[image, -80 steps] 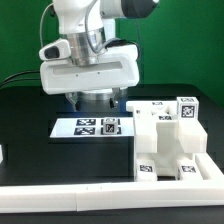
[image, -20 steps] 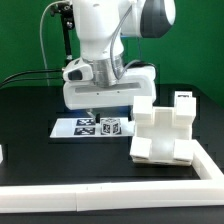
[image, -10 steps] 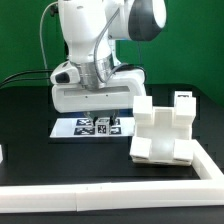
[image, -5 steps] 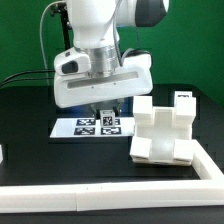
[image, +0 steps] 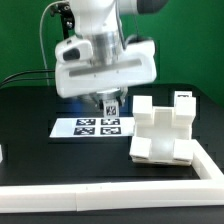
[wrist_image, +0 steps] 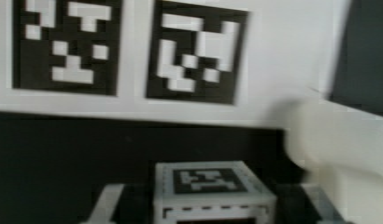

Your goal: Assemble chair

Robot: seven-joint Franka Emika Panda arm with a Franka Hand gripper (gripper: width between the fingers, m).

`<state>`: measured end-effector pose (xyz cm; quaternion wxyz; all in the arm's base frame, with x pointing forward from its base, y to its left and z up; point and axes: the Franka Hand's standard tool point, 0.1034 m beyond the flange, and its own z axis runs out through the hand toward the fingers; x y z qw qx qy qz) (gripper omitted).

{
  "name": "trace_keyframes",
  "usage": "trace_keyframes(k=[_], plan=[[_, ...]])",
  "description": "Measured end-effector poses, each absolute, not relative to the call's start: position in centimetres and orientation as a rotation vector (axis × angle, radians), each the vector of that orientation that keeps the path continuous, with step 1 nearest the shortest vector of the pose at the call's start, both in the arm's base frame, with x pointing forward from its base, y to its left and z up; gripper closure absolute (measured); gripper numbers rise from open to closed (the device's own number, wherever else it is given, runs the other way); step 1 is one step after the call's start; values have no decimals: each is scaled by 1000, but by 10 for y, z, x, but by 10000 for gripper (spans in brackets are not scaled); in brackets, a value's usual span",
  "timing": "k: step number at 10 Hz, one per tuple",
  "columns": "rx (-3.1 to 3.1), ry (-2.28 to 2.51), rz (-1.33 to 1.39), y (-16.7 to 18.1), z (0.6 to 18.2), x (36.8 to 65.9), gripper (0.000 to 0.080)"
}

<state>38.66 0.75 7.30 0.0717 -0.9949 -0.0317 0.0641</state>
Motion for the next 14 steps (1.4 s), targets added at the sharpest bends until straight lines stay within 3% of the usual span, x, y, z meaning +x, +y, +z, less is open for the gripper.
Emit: trace_keyframes(k=[2, 4, 8, 11, 14], plan=[[-3001, -53, 189, 27, 108, 396, 515], [-3035, -63, 192, 44, 145, 433, 515], [-3092, -121, 162, 44, 145, 446, 515], [-3084, -389, -29, 51, 152, 520, 515], [-3087, -351, -11, 51, 147, 516, 515]])
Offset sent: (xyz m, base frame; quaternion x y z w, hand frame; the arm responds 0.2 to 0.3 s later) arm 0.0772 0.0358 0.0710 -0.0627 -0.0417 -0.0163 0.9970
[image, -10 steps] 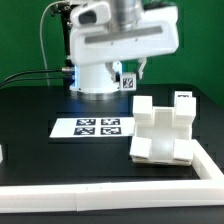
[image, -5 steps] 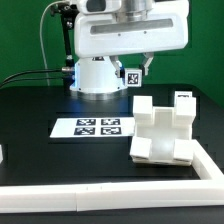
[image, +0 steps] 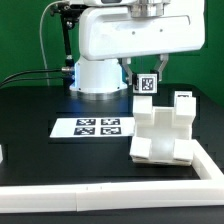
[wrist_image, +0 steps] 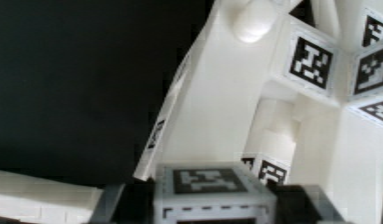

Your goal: Assemble chair

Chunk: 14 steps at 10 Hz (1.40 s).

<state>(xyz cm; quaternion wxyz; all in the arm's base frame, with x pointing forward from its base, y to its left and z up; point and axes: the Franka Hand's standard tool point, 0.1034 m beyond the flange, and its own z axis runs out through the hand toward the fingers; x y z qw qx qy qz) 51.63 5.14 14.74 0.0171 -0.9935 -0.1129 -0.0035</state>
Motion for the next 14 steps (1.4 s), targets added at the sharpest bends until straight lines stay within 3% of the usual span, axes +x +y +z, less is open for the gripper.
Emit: trace_keyframes(k=[8, 11, 14], plan=[[-3102, -332, -40, 47, 117, 560, 514], [-3102, -312, -19, 52, 118, 560, 514], [-3089, -246, 143, 58, 140, 550, 514]])
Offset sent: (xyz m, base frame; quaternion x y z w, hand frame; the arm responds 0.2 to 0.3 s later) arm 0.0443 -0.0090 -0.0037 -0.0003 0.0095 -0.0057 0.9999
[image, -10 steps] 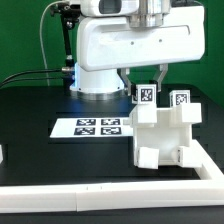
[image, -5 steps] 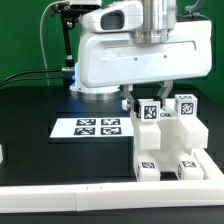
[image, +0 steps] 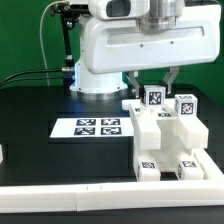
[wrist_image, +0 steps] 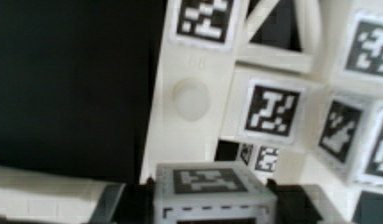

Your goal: Assemble chair

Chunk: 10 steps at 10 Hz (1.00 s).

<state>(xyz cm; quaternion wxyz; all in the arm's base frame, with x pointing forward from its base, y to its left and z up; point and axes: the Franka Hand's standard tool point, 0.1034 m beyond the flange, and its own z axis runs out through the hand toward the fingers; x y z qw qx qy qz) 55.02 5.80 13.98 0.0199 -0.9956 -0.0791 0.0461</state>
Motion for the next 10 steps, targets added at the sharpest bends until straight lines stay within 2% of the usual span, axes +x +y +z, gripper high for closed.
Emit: trace_keyframes(k=[2, 5, 10], plan=[[-3071, -186, 319, 58, 145, 534, 514], [-3069, -186, 341, 56, 144, 532, 514], [-3058, -123, 303, 54, 120, 517, 514]])
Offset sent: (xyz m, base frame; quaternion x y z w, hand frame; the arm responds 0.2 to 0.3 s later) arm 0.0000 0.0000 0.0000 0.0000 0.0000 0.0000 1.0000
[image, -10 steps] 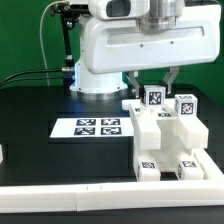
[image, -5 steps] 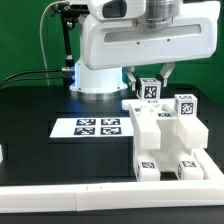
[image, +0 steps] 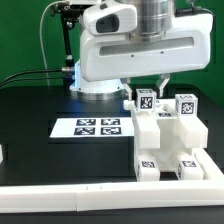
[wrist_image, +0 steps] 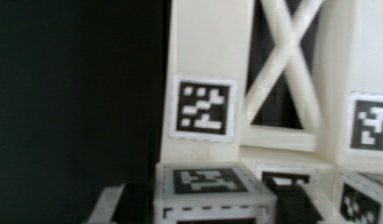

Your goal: Assemble chair

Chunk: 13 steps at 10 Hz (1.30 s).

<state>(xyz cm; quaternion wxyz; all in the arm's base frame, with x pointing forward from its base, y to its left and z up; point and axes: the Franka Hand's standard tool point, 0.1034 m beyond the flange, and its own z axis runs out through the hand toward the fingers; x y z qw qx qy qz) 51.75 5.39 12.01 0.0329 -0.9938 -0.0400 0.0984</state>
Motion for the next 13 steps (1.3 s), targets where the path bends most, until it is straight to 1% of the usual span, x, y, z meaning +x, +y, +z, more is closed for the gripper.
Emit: trace_keyframes(k=[6, 9, 10, 11, 12, 13], plan=[[-3067, -156, 212, 52, 120, 527, 514], [-3067, -156, 213, 52, 119, 527, 514], [-3067, -156, 214, 52, 119, 527, 406], [-3067, -156, 214, 52, 119, 527, 258], [-3067, -156, 214, 52, 119, 527, 183], [-3067, -156, 214, 52, 119, 527, 159]])
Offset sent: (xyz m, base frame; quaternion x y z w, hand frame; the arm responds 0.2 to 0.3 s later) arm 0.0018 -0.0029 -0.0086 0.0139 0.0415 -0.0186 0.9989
